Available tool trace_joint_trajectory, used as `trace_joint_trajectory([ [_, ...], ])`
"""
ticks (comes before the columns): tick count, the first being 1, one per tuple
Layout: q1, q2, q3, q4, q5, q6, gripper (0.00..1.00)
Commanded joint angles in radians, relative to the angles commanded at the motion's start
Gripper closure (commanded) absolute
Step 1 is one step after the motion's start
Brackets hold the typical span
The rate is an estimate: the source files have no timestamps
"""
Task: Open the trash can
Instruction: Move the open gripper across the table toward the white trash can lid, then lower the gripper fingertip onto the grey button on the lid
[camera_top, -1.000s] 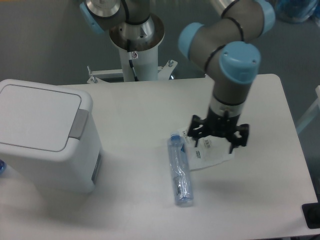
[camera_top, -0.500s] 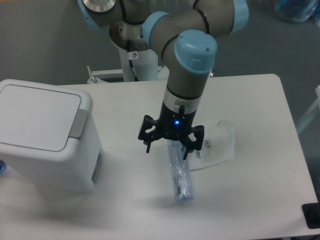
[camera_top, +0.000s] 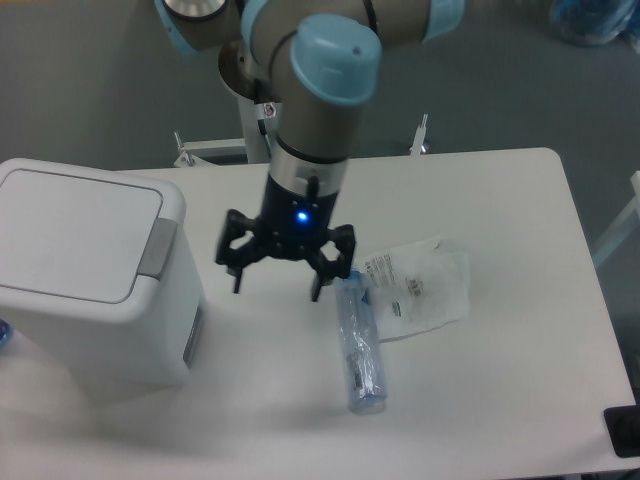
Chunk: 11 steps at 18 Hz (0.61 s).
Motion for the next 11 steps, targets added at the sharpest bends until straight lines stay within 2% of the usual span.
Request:
trace_joint_trajectory([
  [4,-0.026,0.026,-0.02,-0.034,0.0,-0.017,0.0],
  [8,-0.04,0.037,-0.026,-0.034,-0.002,-0.057,0.0],
  [11,-0.043,0.063,-0.066,-0.032,-0.005,-0.057,0.0],
])
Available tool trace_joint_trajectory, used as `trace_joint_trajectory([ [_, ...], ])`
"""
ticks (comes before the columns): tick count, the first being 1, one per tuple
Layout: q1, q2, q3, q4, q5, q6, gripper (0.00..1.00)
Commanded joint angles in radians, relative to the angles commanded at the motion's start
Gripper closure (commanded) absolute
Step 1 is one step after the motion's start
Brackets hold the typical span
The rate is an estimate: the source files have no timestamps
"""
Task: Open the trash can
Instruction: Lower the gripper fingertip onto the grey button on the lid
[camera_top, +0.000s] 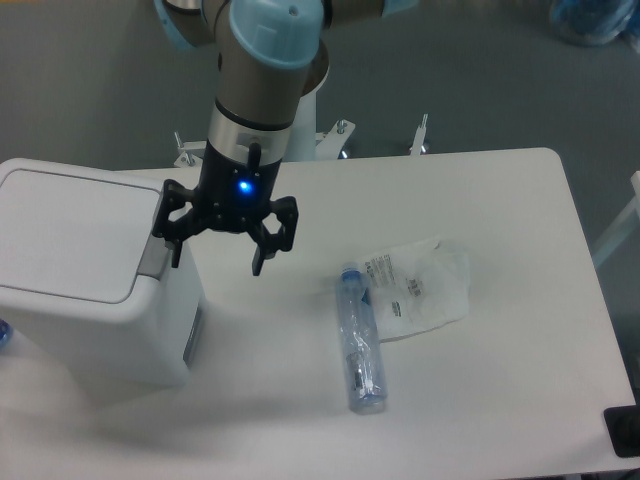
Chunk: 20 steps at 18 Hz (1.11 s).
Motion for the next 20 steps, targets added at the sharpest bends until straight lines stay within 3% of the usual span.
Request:
trace_joint_trajectory([
  [4,-0.003,0.026,-0.046,0.009,0.003,0.0,0.0],
  [20,-0.006,0.014,-0.029,0.011,0.003,-0.018,0.0],
])
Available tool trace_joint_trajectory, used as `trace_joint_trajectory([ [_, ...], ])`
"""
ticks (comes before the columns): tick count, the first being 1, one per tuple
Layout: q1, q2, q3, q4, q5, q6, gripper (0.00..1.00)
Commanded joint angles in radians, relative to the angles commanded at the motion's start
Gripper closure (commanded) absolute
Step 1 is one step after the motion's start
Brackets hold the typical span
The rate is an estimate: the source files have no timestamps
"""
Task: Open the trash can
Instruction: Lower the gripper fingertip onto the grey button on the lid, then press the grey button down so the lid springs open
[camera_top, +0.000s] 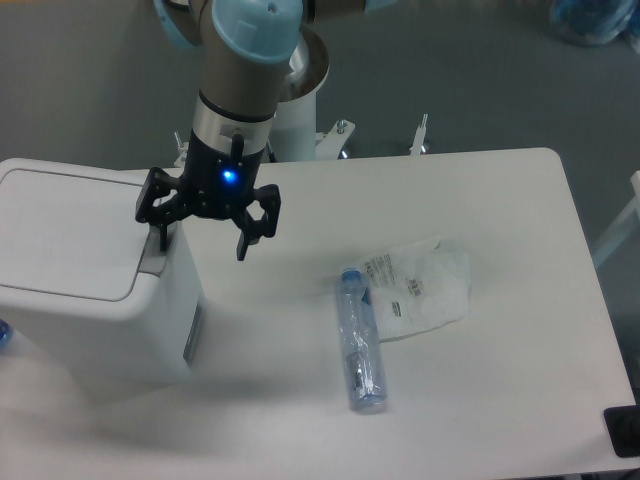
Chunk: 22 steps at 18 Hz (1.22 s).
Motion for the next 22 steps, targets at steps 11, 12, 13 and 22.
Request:
trace_joint_trajectory([
  [11,0.0,-0.025,0.014,0.0,0.002,-0.018,0.0],
  [12,0.0,-0.026,0.014,0.0,0.002,-0.018,0.0],
  [13,0.0,-0.026,0.014,0.0,0.002,-0.018,0.0],
  [22,0.08,-0.031,0.17,-0.002,-0.032,-0.038,0.0],
])
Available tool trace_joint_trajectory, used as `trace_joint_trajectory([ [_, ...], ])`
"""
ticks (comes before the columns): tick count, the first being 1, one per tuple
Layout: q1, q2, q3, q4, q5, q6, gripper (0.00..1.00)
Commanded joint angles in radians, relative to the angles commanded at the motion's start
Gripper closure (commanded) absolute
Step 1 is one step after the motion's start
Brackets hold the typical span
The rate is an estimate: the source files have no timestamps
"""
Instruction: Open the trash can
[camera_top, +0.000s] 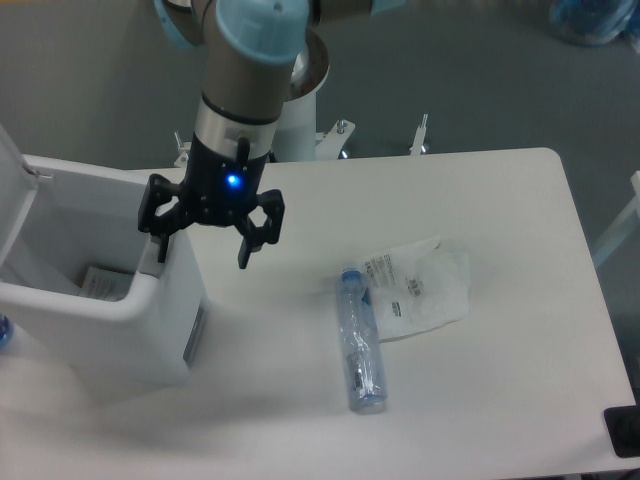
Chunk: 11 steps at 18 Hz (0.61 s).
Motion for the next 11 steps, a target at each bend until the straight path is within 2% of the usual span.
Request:
trace_joint_trajectory([
  [3,0.087,0.0,0.016,0.003,0.005,0.035,0.0],
  [7,0.235,-0.002,-0.007,0.0,0.005,0.276,0.0],
  [11,0.324,-0.075,0.008,0.003,0.008,0.477,0.0],
])
